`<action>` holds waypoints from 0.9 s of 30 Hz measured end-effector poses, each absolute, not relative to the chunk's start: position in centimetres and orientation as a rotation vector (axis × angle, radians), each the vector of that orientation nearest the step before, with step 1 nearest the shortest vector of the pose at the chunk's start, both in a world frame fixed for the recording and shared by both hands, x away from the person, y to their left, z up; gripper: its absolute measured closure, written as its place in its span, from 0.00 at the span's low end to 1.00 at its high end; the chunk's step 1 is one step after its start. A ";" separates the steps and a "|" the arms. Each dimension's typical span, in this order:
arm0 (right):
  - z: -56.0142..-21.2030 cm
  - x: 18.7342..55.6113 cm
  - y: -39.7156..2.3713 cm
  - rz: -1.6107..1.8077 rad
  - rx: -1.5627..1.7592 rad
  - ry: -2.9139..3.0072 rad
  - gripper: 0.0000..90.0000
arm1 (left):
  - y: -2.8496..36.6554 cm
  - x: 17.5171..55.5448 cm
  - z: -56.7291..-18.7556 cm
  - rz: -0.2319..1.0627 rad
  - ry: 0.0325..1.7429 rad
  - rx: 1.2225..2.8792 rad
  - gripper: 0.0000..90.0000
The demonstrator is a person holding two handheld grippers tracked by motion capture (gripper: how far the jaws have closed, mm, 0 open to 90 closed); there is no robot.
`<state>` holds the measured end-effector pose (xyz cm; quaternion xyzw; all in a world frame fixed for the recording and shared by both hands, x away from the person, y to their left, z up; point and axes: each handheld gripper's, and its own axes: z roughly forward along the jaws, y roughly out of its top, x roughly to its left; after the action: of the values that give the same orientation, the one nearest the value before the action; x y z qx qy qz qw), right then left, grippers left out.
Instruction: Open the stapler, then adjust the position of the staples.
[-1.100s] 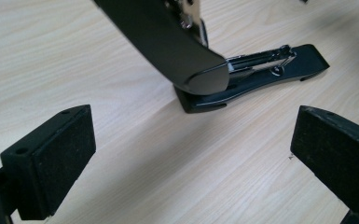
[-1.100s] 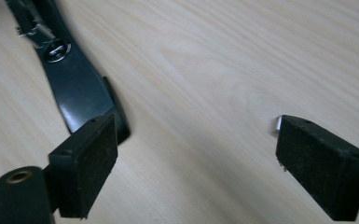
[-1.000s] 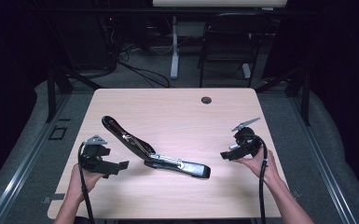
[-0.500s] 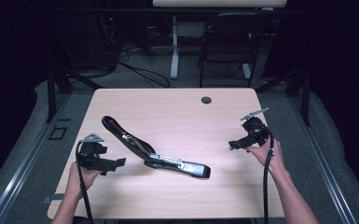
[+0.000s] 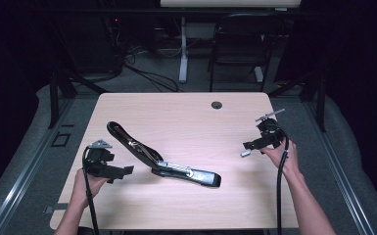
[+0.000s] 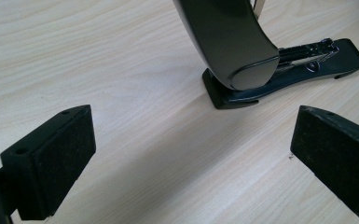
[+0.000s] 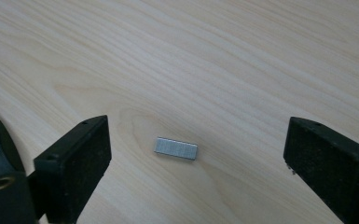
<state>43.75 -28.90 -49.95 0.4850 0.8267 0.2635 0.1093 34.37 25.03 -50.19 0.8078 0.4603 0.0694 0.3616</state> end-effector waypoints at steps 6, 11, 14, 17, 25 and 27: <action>-51.7 44.4 -28.3 0.680 1.482 2.483 0.17 | 25.1 34.4 -50.2 0.170 1.189 2.082 0.00; -52.9 44.8 -27.8 0.629 1.503 2.518 0.28 | 25.1 34.5 -50.3 0.170 1.190 2.084 0.00; -53.4 44.9 -27.3 0.559 1.535 2.538 0.40 | 25.1 34.5 -50.3 0.165 1.187 2.097 0.00; -54.0 45.0 -26.9 0.514 1.529 2.552 0.45 | 25.0 34.4 -50.3 0.169 1.183 2.092 0.00; -54.4 45.3 -26.2 0.506 1.567 2.554 0.55 | 24.9 34.5 -50.3 0.157 1.177 2.112 0.00; -54.5 45.3 -26.2 0.506 1.575 2.549 0.57 | 24.9 34.5 -50.3 0.158 1.181 2.109 0.00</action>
<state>45.27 -26.22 -54.48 0.5175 0.8378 0.1663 0.0513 34.53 24.87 -50.32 0.8150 0.4562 0.0611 0.3520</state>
